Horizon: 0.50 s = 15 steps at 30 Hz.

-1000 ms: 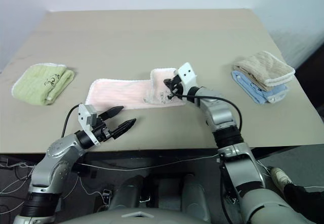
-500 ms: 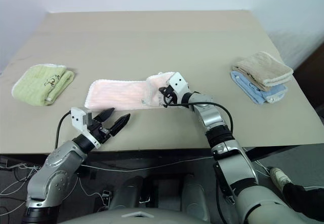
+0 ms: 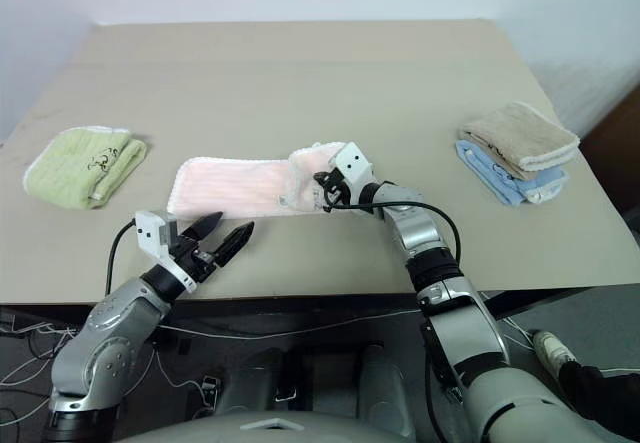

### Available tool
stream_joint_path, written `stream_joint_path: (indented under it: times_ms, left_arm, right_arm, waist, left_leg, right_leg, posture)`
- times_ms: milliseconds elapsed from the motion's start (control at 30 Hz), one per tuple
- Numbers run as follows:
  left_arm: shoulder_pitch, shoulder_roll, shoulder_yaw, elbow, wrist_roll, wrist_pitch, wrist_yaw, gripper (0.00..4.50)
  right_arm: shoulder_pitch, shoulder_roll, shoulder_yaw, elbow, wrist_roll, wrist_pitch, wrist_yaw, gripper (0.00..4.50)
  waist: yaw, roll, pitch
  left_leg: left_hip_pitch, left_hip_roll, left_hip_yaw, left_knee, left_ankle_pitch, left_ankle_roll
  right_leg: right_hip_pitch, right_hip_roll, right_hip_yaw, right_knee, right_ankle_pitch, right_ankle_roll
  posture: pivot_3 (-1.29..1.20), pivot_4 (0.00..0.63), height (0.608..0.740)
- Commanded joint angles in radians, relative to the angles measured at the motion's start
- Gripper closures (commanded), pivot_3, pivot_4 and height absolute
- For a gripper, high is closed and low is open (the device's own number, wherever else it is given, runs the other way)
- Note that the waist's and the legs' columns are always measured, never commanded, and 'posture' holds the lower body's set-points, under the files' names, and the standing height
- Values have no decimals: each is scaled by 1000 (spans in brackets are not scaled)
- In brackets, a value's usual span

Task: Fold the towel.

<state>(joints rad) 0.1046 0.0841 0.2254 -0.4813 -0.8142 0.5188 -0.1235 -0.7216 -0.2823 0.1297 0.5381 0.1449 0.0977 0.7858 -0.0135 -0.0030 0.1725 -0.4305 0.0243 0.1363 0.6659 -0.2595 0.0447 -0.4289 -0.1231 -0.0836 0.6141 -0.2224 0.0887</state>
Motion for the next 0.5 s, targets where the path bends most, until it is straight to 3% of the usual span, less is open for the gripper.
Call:
stream_joint_path:
  times_ms: [33, 500]
  left_arm:
    - [-21, -60, 75, -91, -196, 95, 294, 0]
    - [-100, 8, 78, -50, -325, 129, 385, 0]
  right_arm:
    - [-72, -38, -65, -124, 67, 0, 58, 4451]
    - [26, -41, -82, -267, 74, 73, 20, 4451]
  waist:
    - [0, 0, 0]
    - [-1, -1, -1]
  left_leg:
    - [0, 0, -1, 0, 0, 1]
    - [1, 0, 0, 0, 3, -1]
  right_leg:
    - [1, 0, 0, 0, 0, 0]
    - [1, 5, -2, 0, 0, -1]
  posture:
    - [0, 150, 740]
    - [0, 150, 740]
